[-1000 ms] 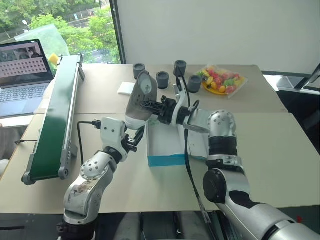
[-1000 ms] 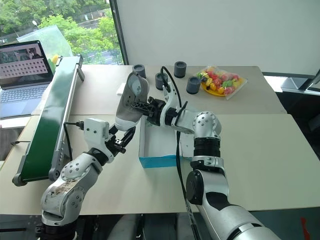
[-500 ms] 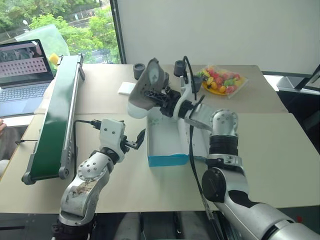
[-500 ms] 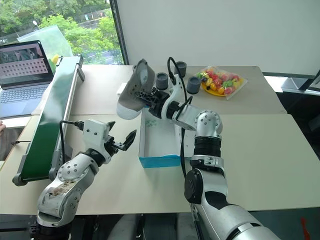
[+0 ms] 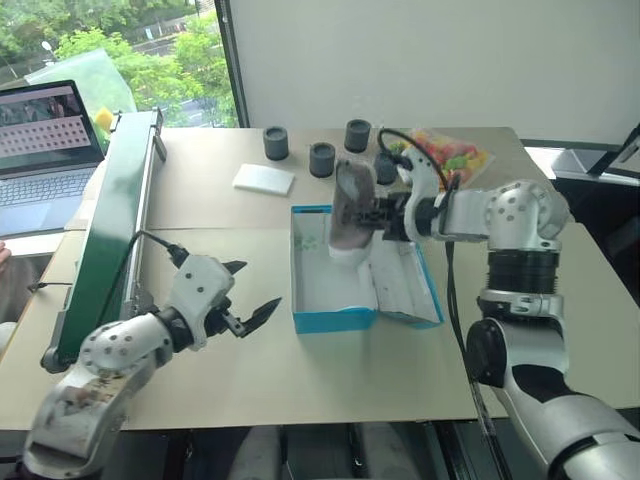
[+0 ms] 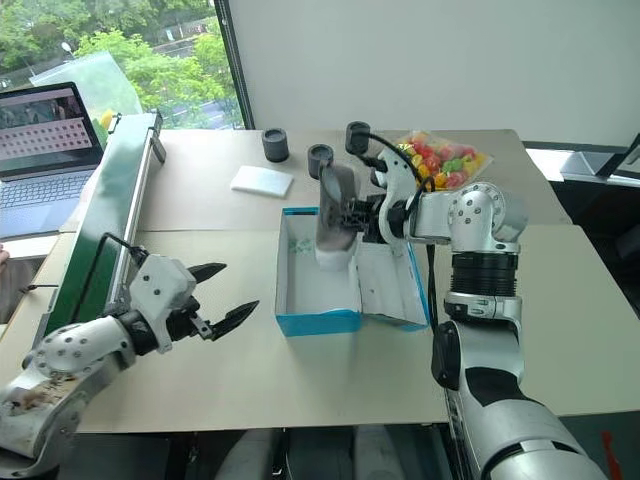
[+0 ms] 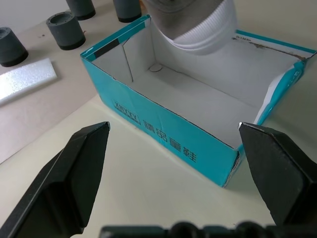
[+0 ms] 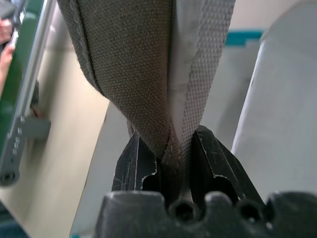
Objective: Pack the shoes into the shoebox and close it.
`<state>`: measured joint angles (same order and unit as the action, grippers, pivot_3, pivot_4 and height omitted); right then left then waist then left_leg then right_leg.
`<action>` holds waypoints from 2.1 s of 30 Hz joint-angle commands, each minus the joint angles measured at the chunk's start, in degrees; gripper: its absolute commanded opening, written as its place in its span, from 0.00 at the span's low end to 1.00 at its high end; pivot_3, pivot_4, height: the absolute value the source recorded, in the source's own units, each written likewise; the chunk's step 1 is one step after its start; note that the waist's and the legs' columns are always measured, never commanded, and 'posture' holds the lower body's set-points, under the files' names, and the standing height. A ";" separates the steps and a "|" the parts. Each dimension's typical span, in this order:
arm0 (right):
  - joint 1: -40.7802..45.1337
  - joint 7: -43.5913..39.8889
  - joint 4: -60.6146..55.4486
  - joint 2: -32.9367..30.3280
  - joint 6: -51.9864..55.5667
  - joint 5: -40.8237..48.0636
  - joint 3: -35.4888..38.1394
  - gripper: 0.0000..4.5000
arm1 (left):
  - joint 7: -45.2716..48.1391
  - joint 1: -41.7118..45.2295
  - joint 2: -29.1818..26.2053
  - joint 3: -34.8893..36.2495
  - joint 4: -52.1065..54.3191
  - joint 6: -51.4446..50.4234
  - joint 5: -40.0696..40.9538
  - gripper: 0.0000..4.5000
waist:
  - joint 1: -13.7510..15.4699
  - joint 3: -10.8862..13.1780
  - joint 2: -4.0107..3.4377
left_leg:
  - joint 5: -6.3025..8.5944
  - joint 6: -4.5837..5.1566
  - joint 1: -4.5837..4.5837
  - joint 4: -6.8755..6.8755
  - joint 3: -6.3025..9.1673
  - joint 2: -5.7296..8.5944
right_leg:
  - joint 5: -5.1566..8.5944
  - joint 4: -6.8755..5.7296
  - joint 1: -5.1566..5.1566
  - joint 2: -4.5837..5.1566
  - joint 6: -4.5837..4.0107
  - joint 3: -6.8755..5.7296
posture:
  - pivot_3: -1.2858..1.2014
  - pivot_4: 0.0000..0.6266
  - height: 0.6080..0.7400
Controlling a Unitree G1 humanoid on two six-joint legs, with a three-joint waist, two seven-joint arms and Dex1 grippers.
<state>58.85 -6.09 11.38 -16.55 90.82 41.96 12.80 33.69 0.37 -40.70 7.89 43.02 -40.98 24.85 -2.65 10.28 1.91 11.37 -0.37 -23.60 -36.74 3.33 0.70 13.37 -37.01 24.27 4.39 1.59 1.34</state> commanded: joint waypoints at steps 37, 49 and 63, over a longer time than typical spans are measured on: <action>5.82 -6.65 3.70 5.08 -15.65 -18.97 -14.59 0.77 | -0.31 2.24 -0.19 -2.61 -0.53 4.52 -4.33 1.00 | 0.10 0.01 -0.01 | 0.01 0.02 0.07 -0.01 -0.10 -0.01 | -0.01 -0.04 0.02 -0.02 0.02 0.10 | 0.52 0.24 1.00; 0.74 -20.16 -9.55 4.72 -41.64 -18.72 -16.90 0.77 | -23.92 7.39 16.88 15.16 -8.22 -0.31 -5.01 1.00 | 0.24 0.00 0.02 | 0.04 0.04 0.07 -0.01 -0.09 -0.03 | -0.02 -0.02 0.03 -0.01 0.04 0.11 | 0.52 0.24 1.00; -18.52 -40.50 -24.17 -6.67 -60.20 -24.99 -30.80 0.77 | -32.54 4.18 17.88 23.47 -7.37 -6.82 -6.48 1.00 | 0.28 -0.07 0.13 | 0.10 0.07 0.40 -0.10 -0.24 -0.03 | -0.07 -0.10 -0.14 -0.05 0.08 0.32 | 0.52 0.24 1.00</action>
<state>40.31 -46.10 -11.14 -23.37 34.49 18.62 -17.42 0.72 4.90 -21.62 31.06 33.91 -48.00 19.06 -2.37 10.21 2.03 11.47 -0.29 -23.19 -36.84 3.08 0.67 13.30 -37.10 24.13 4.34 1.67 1.67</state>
